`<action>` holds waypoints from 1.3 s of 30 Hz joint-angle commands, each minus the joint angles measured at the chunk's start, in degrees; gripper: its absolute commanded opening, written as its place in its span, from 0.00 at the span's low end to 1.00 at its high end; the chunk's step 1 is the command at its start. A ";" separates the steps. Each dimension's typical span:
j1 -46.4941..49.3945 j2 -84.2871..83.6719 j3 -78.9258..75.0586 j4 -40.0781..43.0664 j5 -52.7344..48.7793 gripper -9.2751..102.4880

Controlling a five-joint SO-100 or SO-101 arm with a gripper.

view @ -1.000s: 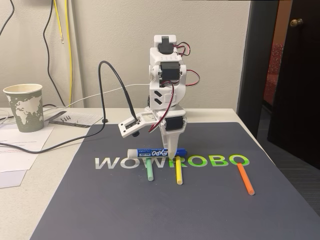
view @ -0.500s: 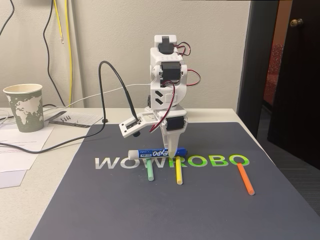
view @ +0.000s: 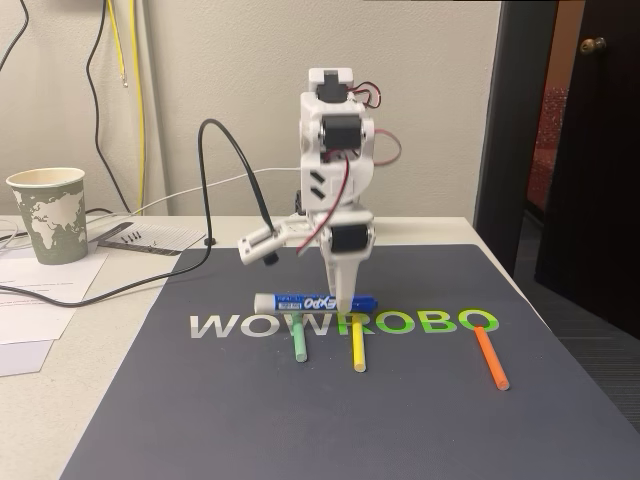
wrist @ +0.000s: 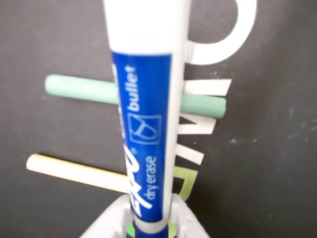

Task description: Pick up the blue marker.

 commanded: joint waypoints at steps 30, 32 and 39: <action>8.26 17.14 -54.67 31.99 6.59 0.08; 9.40 23.29 -45.44 31.90 5.01 0.08; 10.55 30.15 -34.89 31.90 5.36 0.08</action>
